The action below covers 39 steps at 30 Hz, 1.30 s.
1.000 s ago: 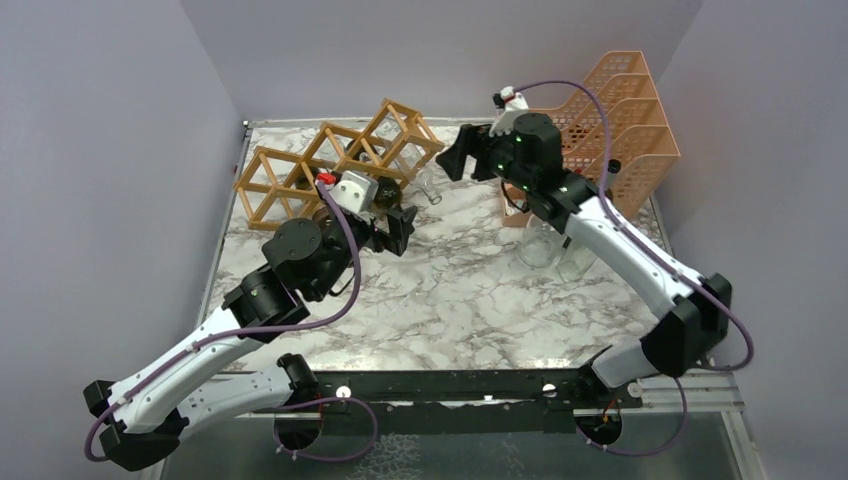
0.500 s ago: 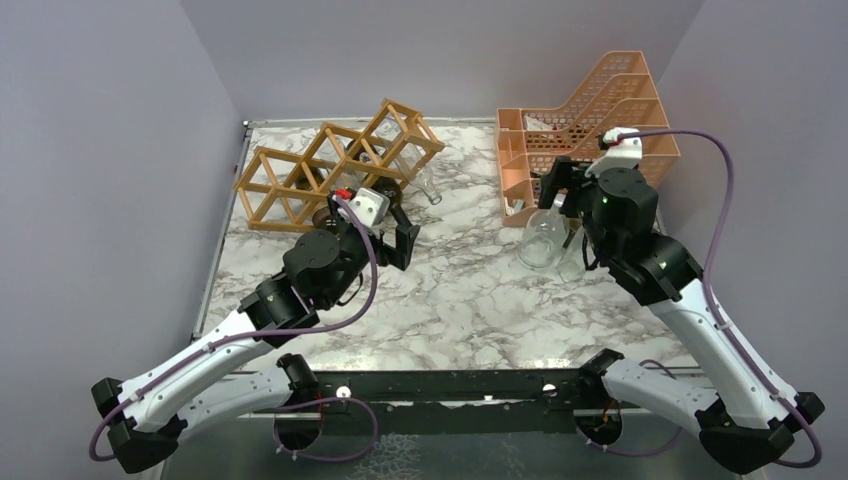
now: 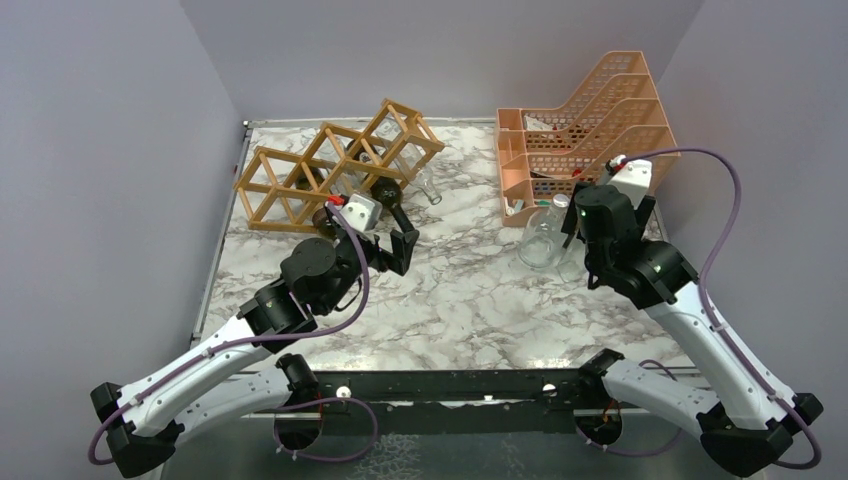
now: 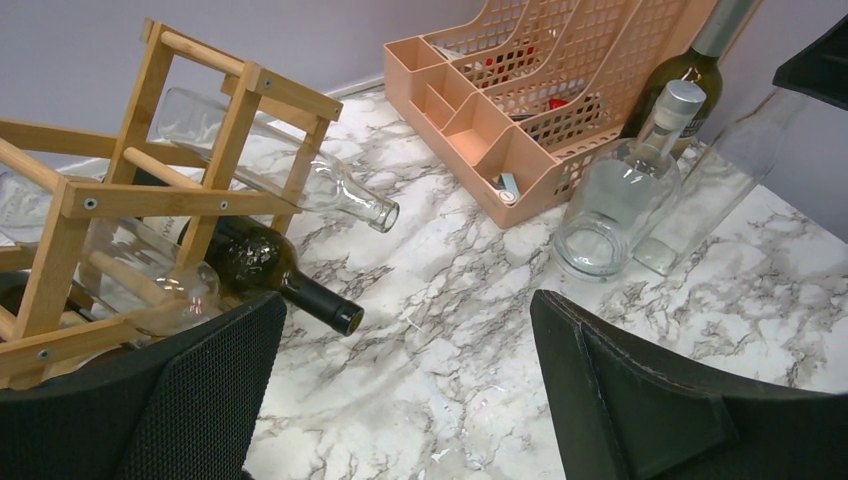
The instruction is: Put the wine bottle on the wine rack
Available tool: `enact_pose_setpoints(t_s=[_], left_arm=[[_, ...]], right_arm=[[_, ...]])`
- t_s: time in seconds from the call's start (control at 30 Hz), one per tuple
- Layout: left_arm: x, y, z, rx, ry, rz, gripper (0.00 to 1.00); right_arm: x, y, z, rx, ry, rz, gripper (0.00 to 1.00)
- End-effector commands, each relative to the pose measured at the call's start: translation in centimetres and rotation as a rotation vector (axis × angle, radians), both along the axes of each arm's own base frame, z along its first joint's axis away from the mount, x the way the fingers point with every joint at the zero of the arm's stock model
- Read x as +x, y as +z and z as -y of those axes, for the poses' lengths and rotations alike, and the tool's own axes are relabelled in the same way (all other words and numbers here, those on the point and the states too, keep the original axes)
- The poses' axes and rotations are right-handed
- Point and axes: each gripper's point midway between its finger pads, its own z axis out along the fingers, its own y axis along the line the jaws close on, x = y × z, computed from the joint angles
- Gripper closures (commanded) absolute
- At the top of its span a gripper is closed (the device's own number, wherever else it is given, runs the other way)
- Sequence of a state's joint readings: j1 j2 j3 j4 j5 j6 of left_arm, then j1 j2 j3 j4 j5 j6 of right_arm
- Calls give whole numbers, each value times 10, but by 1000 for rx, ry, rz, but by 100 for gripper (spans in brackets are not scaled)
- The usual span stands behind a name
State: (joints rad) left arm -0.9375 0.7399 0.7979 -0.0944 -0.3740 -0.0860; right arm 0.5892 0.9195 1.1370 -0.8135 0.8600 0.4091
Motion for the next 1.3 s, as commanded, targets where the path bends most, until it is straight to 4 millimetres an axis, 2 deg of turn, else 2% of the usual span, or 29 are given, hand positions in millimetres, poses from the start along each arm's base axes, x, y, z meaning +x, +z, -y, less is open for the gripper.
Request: enact_pose_setpoints(t_s=[0.0, 0.17, 0.4, 0.57, 0.8, 1.0, 1.13, 1.27], left_arm=[[-4, 4, 4, -42, -27, 0, 1], [-4, 1, 5, -44, -29, -8, 1], [-5, -2, 6, -45, -35, -16, 1], [-5, -3, 7, -44, -36, -21, 1], [-4, -4, 8, -40, -38, -27, 1], [-5, -6, 6, -39, -33, -30, 1], [-5, -7, 6, -41, -33, -33, 1], [-3, -11, 9, -42, -28, -46, 1]], right_arm=[[-1, -2, 14, -29, -98, 9, 21], [7, -5, 20, -39, -119, 11, 28], [16, -26, 31, -21, -125, -28, 32], [23, -41, 25, 8, -84, -55, 37], [38, -43, 25, 24, -83, -48, 46], [39, -49, 35, 56, -136, -35, 53], [35, -47, 38, 74, -141, -14, 61], [27, -38, 38, 78, -125, -21, 78]])
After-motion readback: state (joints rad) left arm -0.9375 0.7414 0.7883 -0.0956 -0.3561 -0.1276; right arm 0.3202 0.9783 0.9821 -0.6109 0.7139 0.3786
